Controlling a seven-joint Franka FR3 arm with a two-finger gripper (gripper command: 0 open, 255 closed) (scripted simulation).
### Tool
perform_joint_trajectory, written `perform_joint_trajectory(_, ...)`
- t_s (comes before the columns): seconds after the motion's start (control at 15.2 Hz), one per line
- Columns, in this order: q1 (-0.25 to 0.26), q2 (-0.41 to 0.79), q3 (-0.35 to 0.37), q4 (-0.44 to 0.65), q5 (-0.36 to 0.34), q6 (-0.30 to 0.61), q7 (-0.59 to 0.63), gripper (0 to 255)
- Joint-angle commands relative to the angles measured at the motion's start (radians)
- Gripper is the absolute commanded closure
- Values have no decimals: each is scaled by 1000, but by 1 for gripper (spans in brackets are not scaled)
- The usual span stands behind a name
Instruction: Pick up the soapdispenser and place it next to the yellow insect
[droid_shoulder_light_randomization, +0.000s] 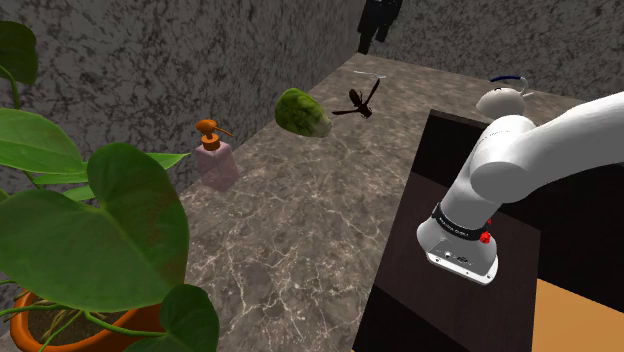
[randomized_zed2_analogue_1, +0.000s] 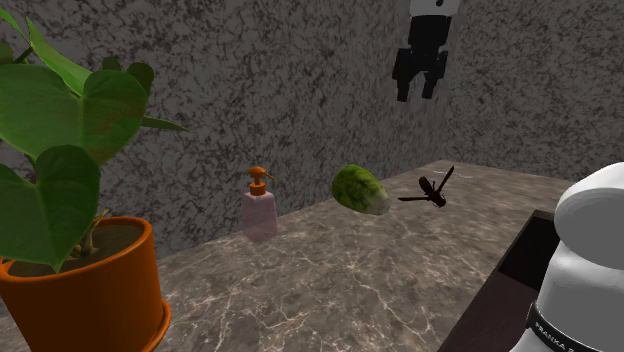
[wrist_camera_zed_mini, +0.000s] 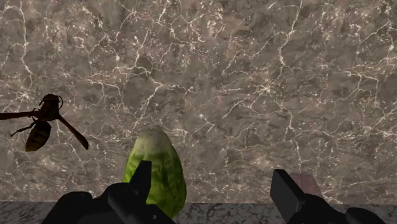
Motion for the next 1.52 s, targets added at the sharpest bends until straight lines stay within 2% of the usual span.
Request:
perform_joint_trajectory(0.0,0,0,0,0,0,0,0,0)
perform_joint_trajectory(0.79,53,335,139,80,55,228,136,0)
perform_joint_trajectory(1.45,90,672,241,272,18,348,258,0)
